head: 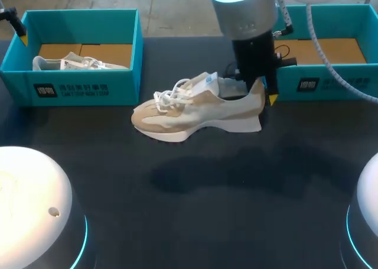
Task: Take the shoe out of the shoebox, open the shoe tongue, remove and reinsert the insole, then place the shoe into the shoebox
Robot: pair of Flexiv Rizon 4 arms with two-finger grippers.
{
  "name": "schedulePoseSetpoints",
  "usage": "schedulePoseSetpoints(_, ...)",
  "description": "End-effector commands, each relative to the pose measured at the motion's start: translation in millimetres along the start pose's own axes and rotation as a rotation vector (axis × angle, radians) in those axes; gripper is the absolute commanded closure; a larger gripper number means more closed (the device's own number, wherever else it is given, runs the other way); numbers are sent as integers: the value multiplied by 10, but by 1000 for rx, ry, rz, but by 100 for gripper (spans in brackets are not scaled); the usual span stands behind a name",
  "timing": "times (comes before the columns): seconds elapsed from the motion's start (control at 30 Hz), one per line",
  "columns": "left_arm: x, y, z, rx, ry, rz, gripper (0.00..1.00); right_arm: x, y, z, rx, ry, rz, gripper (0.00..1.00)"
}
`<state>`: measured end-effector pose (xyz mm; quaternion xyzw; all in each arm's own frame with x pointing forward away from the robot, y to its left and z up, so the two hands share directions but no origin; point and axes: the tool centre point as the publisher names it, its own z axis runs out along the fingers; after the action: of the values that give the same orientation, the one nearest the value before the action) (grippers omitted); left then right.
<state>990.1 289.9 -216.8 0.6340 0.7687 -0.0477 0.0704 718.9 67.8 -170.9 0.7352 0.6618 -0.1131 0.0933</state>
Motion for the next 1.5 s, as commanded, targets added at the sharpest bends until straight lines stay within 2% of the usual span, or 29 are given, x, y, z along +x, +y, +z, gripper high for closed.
schedulePoseSetpoints(0.03,1,-11,-2,-3,2,0,0,0,2,-11,1,1,1,100)
schedulePoseSetpoints(0.37,1,-11,-2,-3,2,0,0,0,2,-11,1,1,1,100)
schedulePoseSetpoints(0.6,1,-11,-2,-3,2,0,0,68,-4,352,-22,54,40,100)
schedulePoseSetpoints(1.07,1,-11,-2,-3,2,0,0,480,-21,1154,40,96,25,100)
schedulePoseSetpoints(1.23,1,-11,-2,-3,2,0,0,670,-25,1424,28,97,19,100)
schedulePoseSetpoints(1.37,1,-11,-2,-3,2,0,0,782,-31,1569,-3,112,22,100)
schedulePoseSetpoints(1.5,1,-11,-2,-3,2,0,0,889,-26,1685,-44,82,23,100)
